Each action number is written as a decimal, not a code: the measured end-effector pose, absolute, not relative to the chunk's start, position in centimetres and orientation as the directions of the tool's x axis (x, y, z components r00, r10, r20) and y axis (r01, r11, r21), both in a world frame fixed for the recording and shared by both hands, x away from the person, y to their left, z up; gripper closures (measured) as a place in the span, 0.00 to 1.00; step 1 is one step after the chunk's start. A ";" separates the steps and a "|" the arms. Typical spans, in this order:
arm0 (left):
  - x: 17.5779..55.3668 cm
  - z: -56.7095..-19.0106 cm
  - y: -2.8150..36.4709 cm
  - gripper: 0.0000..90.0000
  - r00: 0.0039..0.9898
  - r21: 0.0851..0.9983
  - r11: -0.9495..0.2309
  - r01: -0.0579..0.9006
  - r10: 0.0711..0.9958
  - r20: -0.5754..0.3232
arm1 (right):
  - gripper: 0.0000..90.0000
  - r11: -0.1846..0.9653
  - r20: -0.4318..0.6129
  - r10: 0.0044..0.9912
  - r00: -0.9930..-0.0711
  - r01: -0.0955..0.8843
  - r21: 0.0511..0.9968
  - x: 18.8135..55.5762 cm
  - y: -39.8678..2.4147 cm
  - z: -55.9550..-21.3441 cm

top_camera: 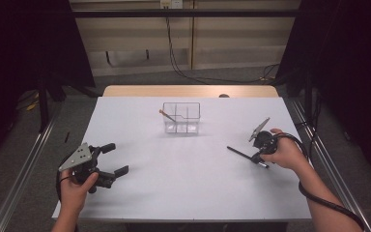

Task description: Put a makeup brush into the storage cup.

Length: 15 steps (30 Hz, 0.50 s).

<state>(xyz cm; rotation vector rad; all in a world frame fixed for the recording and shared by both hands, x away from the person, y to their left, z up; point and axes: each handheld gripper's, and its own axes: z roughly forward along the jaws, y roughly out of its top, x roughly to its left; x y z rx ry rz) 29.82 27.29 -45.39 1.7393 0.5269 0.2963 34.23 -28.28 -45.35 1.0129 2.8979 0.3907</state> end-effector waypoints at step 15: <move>29.8 -45.5 27.1 0.01 0.862 0.966 -0.168 0.198 0.498 -0.090 | 0.94 0.739 0.055 0.620 -0.783 0.606 0.295 33.3 -28.7 -44.1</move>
